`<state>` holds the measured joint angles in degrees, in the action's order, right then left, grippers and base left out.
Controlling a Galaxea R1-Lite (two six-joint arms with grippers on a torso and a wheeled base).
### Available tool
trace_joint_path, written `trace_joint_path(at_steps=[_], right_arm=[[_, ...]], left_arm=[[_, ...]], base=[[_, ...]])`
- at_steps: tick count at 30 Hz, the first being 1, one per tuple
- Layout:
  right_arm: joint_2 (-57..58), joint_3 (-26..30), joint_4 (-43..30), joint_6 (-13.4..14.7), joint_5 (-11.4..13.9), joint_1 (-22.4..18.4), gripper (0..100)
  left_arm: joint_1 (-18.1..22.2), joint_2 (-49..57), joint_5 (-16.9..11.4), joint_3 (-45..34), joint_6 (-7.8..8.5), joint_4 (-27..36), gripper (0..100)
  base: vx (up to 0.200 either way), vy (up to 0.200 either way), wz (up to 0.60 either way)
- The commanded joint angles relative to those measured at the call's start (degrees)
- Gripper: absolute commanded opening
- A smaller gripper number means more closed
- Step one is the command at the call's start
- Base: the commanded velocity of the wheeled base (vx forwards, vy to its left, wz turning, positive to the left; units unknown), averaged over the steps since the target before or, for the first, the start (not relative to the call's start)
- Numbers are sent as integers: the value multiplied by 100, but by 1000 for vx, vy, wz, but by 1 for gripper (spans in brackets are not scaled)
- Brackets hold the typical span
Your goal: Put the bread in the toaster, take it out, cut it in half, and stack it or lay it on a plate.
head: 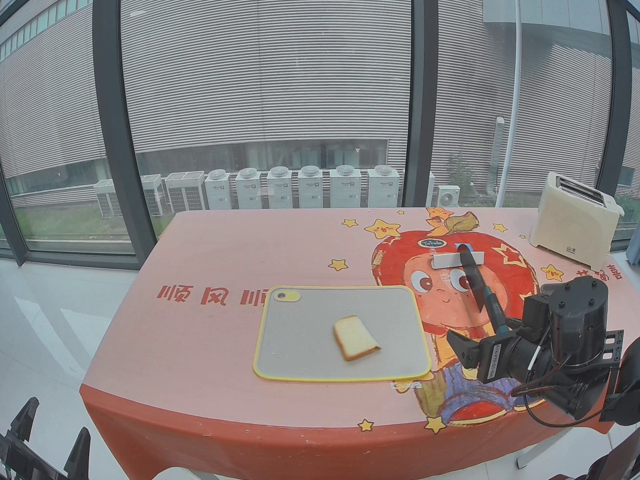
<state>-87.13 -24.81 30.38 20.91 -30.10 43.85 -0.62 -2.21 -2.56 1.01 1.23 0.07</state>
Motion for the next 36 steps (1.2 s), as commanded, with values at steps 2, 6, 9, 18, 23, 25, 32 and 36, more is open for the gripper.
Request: trace_joint_path(at_steps=[2,6,9,18,23,25,32,36], right_arm=[[-24,11,3,1,4,27,100],[-15,55,3,1,13,141,100],[-24,81,3,10,13,221,100],[-683,99,460,107,13,721,100],[-1237,354,1787,19,-5,924,100],[-1254,424,1989,-78,-5,959,100],[-1078,134,1963,-983,13,862,100],[-1096,-147,1594,-1054,48,897,100]], left_arm=[[1,-8,1,-101,0,1,100],[1,-8,-8,-101,0,1,100],[1,-8,-8,-101,9,1,100],[1,-8,-8,-101,0,1,100],[1,-8,-8,-101,0,1,100],[1,-8,-8,-101,0,1,100],[1,-8,1,-101,0,1,100],[1,-8,-8,-101,0,1,100]], base=[[0,200,0],[0,150,0],[0,0,0],[0,0,0],[0,0,0],[0,0,0],[0,0,0],[0,0,0]])
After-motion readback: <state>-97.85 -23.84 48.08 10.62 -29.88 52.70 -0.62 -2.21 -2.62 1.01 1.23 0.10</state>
